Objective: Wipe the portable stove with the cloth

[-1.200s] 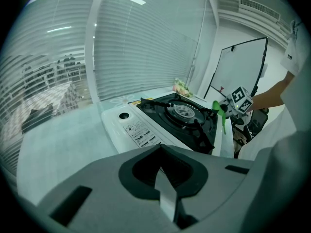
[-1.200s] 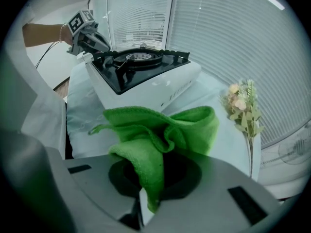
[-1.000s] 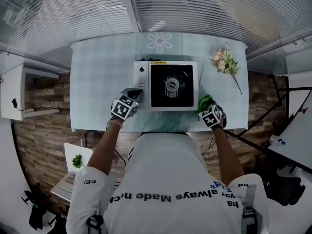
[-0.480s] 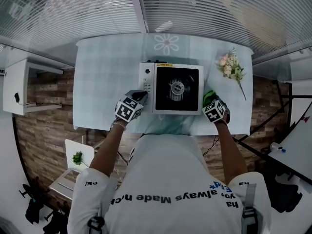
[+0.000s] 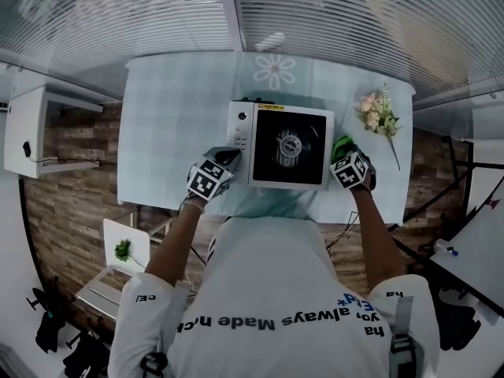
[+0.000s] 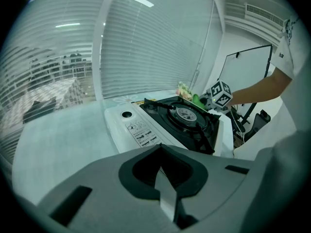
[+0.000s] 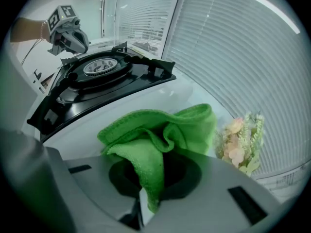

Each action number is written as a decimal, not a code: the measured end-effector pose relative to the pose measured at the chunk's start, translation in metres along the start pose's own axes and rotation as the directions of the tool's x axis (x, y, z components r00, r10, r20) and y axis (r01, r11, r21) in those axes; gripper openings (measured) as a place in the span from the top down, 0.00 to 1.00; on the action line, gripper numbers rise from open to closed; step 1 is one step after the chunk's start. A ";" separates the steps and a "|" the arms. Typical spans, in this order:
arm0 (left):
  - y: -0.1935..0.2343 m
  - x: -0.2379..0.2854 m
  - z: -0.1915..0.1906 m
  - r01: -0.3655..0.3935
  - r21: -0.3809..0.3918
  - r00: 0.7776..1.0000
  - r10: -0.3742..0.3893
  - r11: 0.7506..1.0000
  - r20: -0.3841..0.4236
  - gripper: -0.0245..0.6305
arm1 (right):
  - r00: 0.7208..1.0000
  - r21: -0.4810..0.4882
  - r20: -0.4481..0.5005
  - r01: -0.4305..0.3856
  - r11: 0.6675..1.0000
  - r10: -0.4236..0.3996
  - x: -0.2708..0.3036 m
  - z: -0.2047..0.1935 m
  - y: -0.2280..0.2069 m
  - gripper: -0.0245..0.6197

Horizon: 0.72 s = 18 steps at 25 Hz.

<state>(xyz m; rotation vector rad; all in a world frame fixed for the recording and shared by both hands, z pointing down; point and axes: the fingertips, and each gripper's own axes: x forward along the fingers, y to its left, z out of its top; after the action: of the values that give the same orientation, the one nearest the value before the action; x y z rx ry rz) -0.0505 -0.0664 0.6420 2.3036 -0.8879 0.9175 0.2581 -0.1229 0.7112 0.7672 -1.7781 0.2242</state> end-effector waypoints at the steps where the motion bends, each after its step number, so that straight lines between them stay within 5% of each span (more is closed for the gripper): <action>1: 0.000 0.000 0.000 0.000 -0.003 1.000 0.000 1.000 0.000 0.95 | 1.000 -0.005 0.000 0.000 1.000 0.000 0.002 0.002 -0.003 0.92; 18: 0.001 -0.002 0.001 0.001 -0.055 1.000 -0.001 0.998 0.009 0.95 | 1.000 -0.129 -0.005 0.025 0.991 -0.026 0.031 0.043 -0.059 0.92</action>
<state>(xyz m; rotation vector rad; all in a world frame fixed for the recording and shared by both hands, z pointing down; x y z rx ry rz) -0.0515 -0.0667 0.6405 2.2629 -0.9043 0.8728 0.2546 -0.2016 0.7109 0.6953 -1.7570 0.0940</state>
